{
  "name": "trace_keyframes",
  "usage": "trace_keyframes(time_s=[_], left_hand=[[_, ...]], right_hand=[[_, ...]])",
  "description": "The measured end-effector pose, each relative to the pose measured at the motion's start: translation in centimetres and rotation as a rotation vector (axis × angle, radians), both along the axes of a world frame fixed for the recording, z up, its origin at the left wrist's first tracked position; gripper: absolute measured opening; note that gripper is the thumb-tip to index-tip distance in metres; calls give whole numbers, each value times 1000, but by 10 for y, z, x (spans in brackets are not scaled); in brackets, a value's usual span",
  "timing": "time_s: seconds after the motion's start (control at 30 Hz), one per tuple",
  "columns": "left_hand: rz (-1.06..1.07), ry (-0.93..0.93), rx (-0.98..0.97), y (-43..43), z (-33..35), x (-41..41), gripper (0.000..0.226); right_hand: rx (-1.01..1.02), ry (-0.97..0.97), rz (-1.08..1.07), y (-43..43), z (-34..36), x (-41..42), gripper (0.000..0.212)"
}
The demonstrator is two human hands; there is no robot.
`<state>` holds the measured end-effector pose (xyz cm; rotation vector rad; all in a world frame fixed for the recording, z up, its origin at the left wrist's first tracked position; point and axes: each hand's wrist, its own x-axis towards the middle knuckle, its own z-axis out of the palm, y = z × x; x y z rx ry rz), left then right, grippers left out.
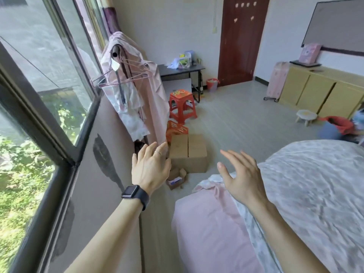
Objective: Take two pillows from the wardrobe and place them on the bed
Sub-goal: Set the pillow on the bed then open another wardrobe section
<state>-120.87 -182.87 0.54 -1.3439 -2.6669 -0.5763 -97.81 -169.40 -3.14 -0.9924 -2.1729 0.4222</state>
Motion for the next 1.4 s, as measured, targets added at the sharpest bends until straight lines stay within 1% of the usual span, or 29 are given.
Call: trace_keyframes(time_s=[0.2,0.37,0.6,0.73,0.8,0.9,0.97,1.07,1.13,1.23,1.4], left_hand=[[-37,-47,16,56,-18,-95,54],[-67,-96,-3,98,-46,-166,54],[-80,-136,-71,166,-73,-260,55],[-102,-150,-81,217,-79,-306,56],[-141,-151,-85,251,-83,-330,60],[-227,-168,-105,312,-91,-362,58],[-302,-169,-130,355,-93,-379,59],[-418,-183,-128,417,-92,-400,58],[-506,-166,-137,456,-87,-409,57],[-608,-174,-136,512,-76,-410,57],[-793,-202,-96,608,-60,-382,54]], right_hand=[[-23,27,-80,49,-17,-79,49],[-94,21,-110,93,-40,-143,50],[-183,-55,-96,166,-66,-251,51],[-165,-68,-109,214,-68,-303,49],[-158,-82,-127,240,-69,-329,49],[-162,-89,-188,276,-78,-362,49],[-154,-87,-253,300,-82,-382,50],[-198,-91,-372,331,-85,-406,51],[-184,-99,-431,348,-82,-417,53],[-162,-95,-540,375,-74,-414,54],[-100,-73,-755,431,-47,-389,53]])
